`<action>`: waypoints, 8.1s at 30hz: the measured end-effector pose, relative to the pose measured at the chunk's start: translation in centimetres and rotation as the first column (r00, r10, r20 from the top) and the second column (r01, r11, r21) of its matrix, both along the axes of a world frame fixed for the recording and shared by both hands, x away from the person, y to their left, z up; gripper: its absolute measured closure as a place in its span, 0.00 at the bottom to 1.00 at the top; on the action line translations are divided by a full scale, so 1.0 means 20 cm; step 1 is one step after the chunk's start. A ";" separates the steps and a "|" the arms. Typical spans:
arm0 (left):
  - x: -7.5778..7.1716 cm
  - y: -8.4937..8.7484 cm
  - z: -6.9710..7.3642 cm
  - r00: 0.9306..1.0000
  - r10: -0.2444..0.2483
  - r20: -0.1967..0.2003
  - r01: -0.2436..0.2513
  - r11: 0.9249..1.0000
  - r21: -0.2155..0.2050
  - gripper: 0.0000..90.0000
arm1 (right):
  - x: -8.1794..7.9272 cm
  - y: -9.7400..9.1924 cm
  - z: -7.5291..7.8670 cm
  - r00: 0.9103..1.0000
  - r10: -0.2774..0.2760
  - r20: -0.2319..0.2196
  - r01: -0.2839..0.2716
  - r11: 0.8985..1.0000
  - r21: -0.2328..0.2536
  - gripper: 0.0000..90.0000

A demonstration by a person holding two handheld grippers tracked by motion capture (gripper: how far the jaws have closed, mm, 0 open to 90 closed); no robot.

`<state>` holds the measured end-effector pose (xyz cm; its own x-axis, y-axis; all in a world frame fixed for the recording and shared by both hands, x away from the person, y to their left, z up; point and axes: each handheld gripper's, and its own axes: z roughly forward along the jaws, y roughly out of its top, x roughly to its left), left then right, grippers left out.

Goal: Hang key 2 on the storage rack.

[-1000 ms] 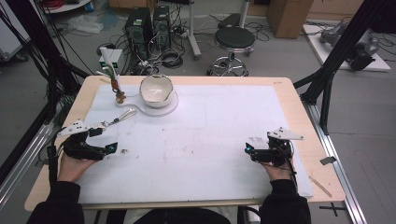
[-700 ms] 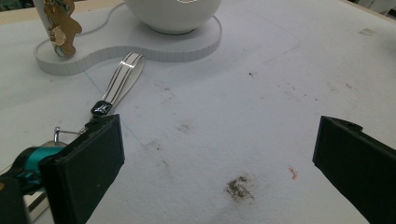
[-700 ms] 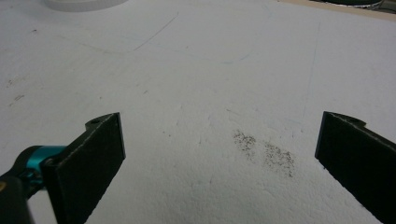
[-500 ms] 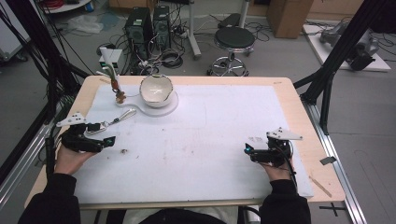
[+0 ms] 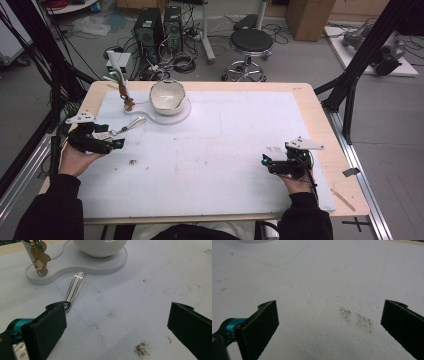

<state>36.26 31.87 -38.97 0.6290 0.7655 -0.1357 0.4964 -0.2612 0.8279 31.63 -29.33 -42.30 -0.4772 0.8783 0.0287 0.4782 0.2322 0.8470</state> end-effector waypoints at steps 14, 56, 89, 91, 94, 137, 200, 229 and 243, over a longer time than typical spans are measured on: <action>0.10 0.01 -0.03 0.998 0.009 -0.063 -0.007 0.999 0.033 0.03 | 0.00 -0.01 -0.01 1.000 0.002 -0.006 -0.002 1.000 0.002 0.01; 0.48 -0.02 -0.11 0.974 -0.021 -0.226 0.063 0.982 0.181 0.26 | 0.01 -0.01 -0.02 1.000 0.010 -0.025 -0.010 1.000 -0.001 0.01; 0.60 -0.18 -0.13 0.986 -0.017 -0.167 0.065 0.956 0.287 0.83 | 0.00 -0.02 -0.04 0.999 0.020 -0.029 -0.020 1.000 -0.003 0.01; 0.59 -0.19 -0.11 0.986 -0.029 -0.163 0.076 0.953 0.294 0.83 | -0.01 -0.02 -0.04 0.999 0.017 -0.030 -0.017 1.000 -0.002 0.01; 0.57 -0.18 -0.09 0.985 -0.034 -0.167 0.082 0.954 0.289 0.83 | -0.01 -0.02 -0.03 0.999 0.018 -0.031 -0.018 1.000 0.002 0.01; 0.44 0.27 0.52 0.954 0.293 0.069 -0.299 0.947 0.120 0.83 | 0.00 -0.02 -0.04 1.000 0.016 -0.025 -0.016 1.000 0.012 0.01; 0.75 0.13 0.63 0.855 0.427 0.294 -0.430 0.901 -0.060 0.83 | -0.06 -0.10 -0.06 0.999 -0.037 -0.035 0.038 0.999 0.023 0.01; 0.77 0.09 0.61 0.860 0.427 0.279 -0.411 0.904 -0.114 0.83 | -0.04 -0.09 -0.07 0.999 -0.019 -0.049 0.019 1.000 0.004 0.01; 0.79 0.10 0.58 0.875 0.433 0.216 -0.407 0.900 -0.156 0.83 | -0.04 -0.09 -0.08 0.999 -0.018 -0.049 0.018 1.000 0.001 0.01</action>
<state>52.09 33.91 -27.30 0.2745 0.9547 -0.1147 0.3240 0.0205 0.9458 30.76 -31.17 -43.86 -0.4593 0.8867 0.0525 0.5229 0.2221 0.8229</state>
